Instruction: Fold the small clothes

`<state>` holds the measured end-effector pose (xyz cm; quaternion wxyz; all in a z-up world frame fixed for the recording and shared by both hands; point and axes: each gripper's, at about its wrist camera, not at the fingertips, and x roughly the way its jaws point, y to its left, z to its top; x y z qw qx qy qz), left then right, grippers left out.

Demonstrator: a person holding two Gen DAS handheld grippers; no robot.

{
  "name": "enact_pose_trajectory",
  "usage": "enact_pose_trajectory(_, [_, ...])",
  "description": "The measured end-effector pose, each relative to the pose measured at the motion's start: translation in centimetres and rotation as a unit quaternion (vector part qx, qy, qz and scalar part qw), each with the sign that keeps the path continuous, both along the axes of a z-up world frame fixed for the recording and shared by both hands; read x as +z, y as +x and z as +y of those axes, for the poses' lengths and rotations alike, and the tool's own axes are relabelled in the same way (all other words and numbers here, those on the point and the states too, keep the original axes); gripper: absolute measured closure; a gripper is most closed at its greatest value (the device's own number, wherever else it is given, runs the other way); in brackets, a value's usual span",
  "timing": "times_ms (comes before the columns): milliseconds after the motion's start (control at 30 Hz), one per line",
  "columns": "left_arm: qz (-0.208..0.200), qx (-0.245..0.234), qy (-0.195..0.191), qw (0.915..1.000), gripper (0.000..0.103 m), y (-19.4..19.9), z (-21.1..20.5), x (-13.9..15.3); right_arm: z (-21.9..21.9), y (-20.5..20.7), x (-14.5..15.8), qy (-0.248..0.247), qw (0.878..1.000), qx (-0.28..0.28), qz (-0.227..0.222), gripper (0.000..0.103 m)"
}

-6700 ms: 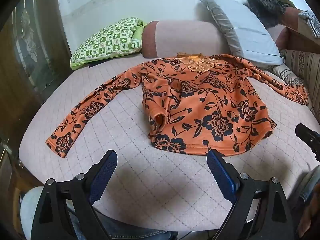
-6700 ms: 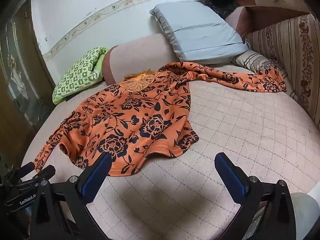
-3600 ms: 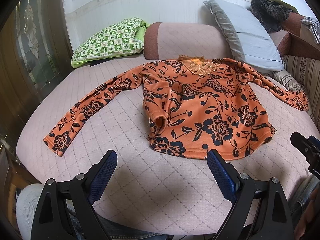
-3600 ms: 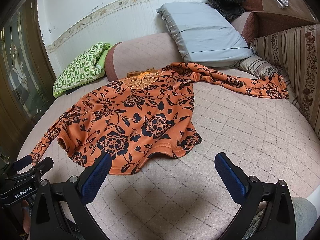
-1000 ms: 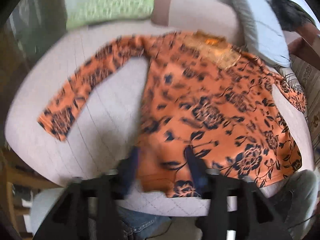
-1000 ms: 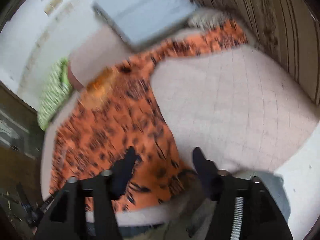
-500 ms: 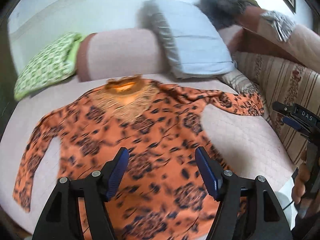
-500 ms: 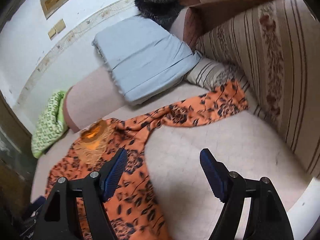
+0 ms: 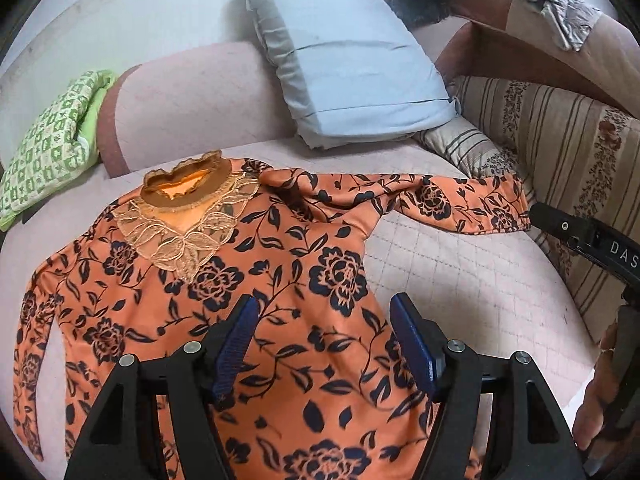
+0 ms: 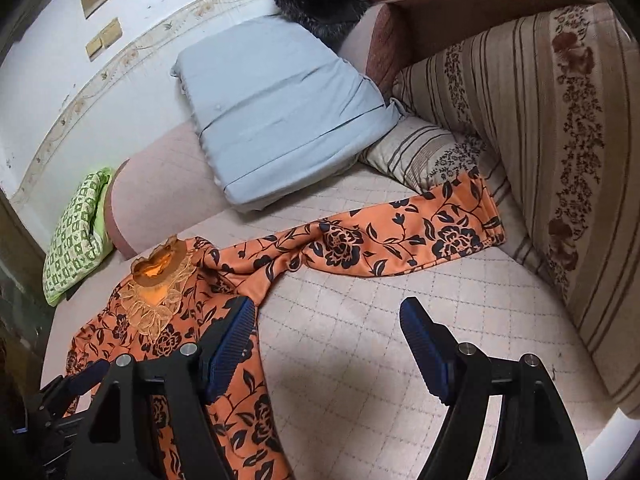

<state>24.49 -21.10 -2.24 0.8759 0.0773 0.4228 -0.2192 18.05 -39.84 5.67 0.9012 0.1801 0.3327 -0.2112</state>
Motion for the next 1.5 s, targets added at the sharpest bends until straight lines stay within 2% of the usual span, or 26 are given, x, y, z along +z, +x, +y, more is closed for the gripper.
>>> enact_pose_trajectory(133, [0.004,0.004,-0.012,0.9999,0.035,1.9,-1.9,0.2,-3.5,2.5,-1.0,0.040,0.999,-0.023,0.006,0.026])
enact_pose_trajectory(267, [-0.001,0.003,-0.008,1.0000,0.035,4.6,-4.7,0.7,-9.9,5.2,-2.2,0.076,0.993,-0.087,0.010,0.027])
enact_pose_trajectory(367, [-0.007,-0.004,-0.007,0.9999,0.035,5.8,-5.9,0.7,-14.3,5.5,-3.7,0.112,0.988,-0.103,0.016,0.032])
enact_pose_trajectory(500, [0.002,-0.010,-0.012,0.9999,0.035,7.2,-6.5,-0.6,-19.1,4.2,-5.3,0.073,0.985,-0.145,0.060,0.033])
enact_pose_trajectory(633, [0.037,-0.004,-0.029,0.9989,0.035,8.0,-6.7,-3.0,-21.9,2.7,-7.9,0.088,0.974,-0.187,0.091,0.034])
enact_pose_trajectory(733, [0.050,-0.007,-0.026,0.9984,0.035,7.8,-6.9,-4.2,-23.4,2.5,-10.1,0.128,0.968,-0.202,0.075,0.035])
enact_pose_trajectory(833, [0.052,-0.012,-0.025,0.9983,0.035,7.3,-6.5,-4.3,-24.1,3.6,-11.4,0.104,0.967,-0.220,0.076,0.035])
enact_pose_trajectory(867, [0.050,-0.011,-0.026,0.9984,0.035,7.1,-6.2,-4.1,-23.8,4.1,-11.7,0.092,0.967,-0.220,0.089,0.037])
enact_pose_trajectory(900, [0.049,-0.009,-0.028,0.9984,0.035,6.8,-5.8,-4.0,-23.0,4.8,-11.7,0.061,0.968,-0.218,0.109,0.064])
enact_pose_trajectory(933, [0.050,-0.008,-0.030,0.9983,0.035,6.6,-5.4,-3.9,-22.7,5.0,-11.5,0.057,0.969,-0.211,0.112,0.088])
enact_pose_trajectory(1000, [0.055,-0.001,-0.040,0.9977,0.035,6.1,-4.4,-3.6,-22.0,4.5,-11.0,0.080,0.972,-0.198,0.096,0.089])
enact_pose_trajectory(1100, [0.063,0.009,-0.057,0.9964,0.035,5.3,-2.4,-2.7,-19.9,2.9,-7.9,0.081,0.979,-0.181,0.043,0.090])
enact_pose_trajectory(1233, [0.068,0.023,-0.084,0.9939,0.035,4.4,0.6,-1.0,-13.3,1.8,-1.3,0.033,0.994,-0.101,-0.022,0.091])
enact_pose_trajectory(1300, [0.074,0.034,-0.106,0.9910,0.035,3.9,3.1,0.2,-8.3,1.3,1.9,-0.006,0.998,-0.039,-0.046,0.091])
enact_pose_trajectory(1400, [0.087,0.047,-0.141,0.9851,0.035,3.7,7.1,1.5,-0.7,0.4,5.0,-0.038,0.995,0.050,-0.072,0.091])
enact_pose_trajectory(1500, [0.096,0.062,-0.170,0.9789,0.035,3.3,11.6,2.2,7.1,-0.1,6.6,-0.062,0.985,0.133,-0.088,0.091])
